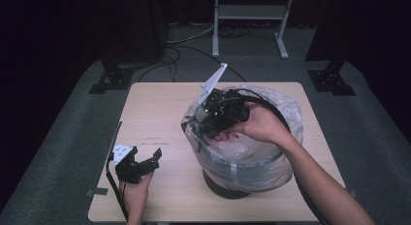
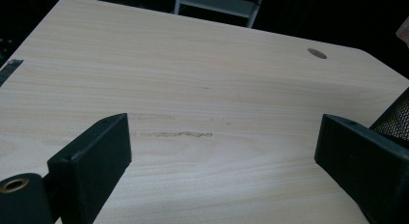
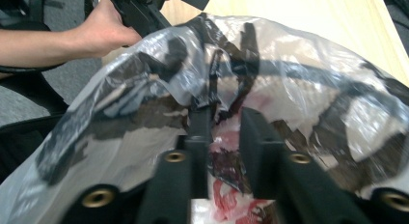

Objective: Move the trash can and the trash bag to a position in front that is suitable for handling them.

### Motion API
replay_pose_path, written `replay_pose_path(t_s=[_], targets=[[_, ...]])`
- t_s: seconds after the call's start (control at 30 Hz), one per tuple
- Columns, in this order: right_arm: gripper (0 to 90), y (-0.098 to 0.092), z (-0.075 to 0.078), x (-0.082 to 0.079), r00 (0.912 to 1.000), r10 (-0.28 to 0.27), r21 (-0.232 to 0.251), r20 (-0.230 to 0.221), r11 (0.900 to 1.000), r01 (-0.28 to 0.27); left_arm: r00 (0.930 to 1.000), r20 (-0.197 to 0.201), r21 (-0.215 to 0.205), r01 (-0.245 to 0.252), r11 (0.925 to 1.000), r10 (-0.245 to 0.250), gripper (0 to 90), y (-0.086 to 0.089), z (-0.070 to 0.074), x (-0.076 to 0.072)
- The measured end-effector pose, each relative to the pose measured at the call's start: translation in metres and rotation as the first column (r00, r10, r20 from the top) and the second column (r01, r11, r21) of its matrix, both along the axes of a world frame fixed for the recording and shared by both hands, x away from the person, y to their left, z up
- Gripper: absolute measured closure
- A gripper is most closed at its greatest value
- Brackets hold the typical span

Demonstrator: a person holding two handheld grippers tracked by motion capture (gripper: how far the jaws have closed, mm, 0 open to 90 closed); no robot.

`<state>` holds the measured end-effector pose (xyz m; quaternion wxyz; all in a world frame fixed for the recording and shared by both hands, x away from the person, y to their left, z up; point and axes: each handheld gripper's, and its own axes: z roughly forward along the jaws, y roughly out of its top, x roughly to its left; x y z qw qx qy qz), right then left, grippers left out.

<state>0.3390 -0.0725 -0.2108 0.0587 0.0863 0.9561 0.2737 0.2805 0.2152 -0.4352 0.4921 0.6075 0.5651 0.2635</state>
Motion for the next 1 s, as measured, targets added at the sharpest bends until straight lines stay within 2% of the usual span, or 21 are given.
replay_pose_path(t_s=[0.13,0.27,0.3,0.43,0.47,0.6,0.7,0.87,0.93,1.0], targets=[[65.8,-0.008,0.007,0.005,0.9994,-0.031,0.018,0.012,0.999,0.031,1.0,0.0,0.001,0.001,1.0,-0.001,4.7,0.0,0.0,0.0],[65.9,-0.012,0.01,0.011,0.9973,-0.07,0.026,0.024,0.997,0.069,1.0,-0.001,0.002,0.003,1.0,-0.003,4.7,-0.001,0.0,0.0],[70.1,-0.011,0.01,0.017,0.9938,-0.103,0.019,0.04,0.995,0.103,1.0,-0.002,0.003,0.003,1.0,-0.003,4.7,-0.001,0.0,0.0],[78.4,-0.006,0.004,0.026,0.9873,-0.145,-0.006,0.064,0.989,0.146,1.0,0.0,0.0,0.002,1.0,-0.002,4.7,0.0,0.0,0.0],[78.4,-0.006,0.004,0.026,0.9873,-0.145,-0.006,0.064,0.989,0.146,1.0,0.0,0.0,0.002,1.0,-0.002,4.7,0.0,0.0,0.0],[82.2,0.0,-0.007,0.038,0.9739,-0.2,-0.065,0.108,0.976,0.207,1.0,0.001,-0.003,0.001,1.0,-0.001,4.7,0.001,0.0,0.0],[82.9,0.0,-0.013,0.043,0.9697,-0.219,-0.083,0.109,0.97,0.228,1.0,0.0,-0.002,0.003,1.0,-0.003,4.7,0.001,0.001,0.0],[82.0,-0.004,-0.009,0.041,0.972,-0.209,-0.074,0.108,0.973,0.217,1.0,-0.001,-0.004,0.002,1.0,-0.002,4.7,0.001,0.0,0.0],[81.8,-0.006,-0.005,0.036,0.9741,-0.196,-0.064,0.112,0.977,0.204,1.0,-0.002,-0.002,0.002,1.0,-0.002,4.7,0.0,0.0,0.0],[80.9,-0.008,0.002,0.026,0.9801,-0.166,-0.045,0.109,0.984,0.172,1.0,-0.002,0.0,0.004,1.0,-0.004,4.7,0.0,0.0,0.0]])
